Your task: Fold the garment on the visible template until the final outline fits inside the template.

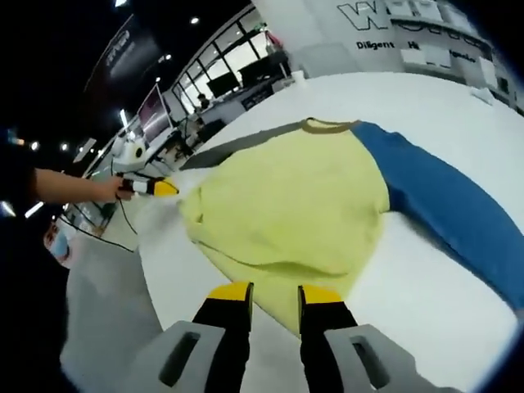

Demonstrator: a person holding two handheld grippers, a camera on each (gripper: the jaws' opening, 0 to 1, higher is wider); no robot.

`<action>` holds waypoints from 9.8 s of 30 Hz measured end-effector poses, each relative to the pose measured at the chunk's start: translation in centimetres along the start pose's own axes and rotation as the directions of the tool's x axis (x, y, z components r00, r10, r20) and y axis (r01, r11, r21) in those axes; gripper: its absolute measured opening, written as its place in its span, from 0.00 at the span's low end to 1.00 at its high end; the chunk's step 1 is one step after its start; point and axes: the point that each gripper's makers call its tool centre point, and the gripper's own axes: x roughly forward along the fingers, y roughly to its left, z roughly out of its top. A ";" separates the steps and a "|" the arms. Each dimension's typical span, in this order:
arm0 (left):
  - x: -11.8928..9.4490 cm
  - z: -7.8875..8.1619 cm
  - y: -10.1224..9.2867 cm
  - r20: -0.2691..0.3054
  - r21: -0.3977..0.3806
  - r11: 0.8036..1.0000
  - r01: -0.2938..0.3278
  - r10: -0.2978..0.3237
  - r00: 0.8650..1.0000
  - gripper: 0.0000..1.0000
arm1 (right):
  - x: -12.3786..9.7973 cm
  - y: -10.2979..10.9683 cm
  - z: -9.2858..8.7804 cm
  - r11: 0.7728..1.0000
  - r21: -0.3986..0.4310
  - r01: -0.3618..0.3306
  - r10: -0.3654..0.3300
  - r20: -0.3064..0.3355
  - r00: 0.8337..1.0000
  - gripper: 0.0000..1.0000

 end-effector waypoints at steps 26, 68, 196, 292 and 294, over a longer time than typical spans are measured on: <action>2.9 0.3 0.2 -0.134 0.682 0.721 0.123 -0.042 0.990 0.18 | 2.4 -0.4 1.2 0.684 -0.729 -0.026 -0.096 -0.125 0.987 0.22; 3.4 1.8 3.7 -0.138 0.472 0.882 0.014 0.058 0.989 0.05 | 2.2 -4.0 2.3 0.919 -0.388 0.064 -0.112 -0.103 0.988 0.15; -2.4 -4.6 -3.7 -0.125 0.535 0.825 0.182 -0.136 0.983 0.19 | -1.9 3.1 -5.0 0.861 -0.502 -0.079 0.000 -0.157 0.988 0.31; 0.6 3.3 9.9 0.124 0.181 0.935 -0.306 0.287 0.950 0.55 | 2.0 -3.0 0.9 0.947 -0.302 0.112 -0.141 -0.077 0.987 0.86; -0.6 3.2 11.3 0.139 0.121 0.932 -0.342 0.326 0.935 0.54 | 1.3 -2.7 1.6 0.948 -0.294 0.122 -0.142 -0.050 0.989 0.86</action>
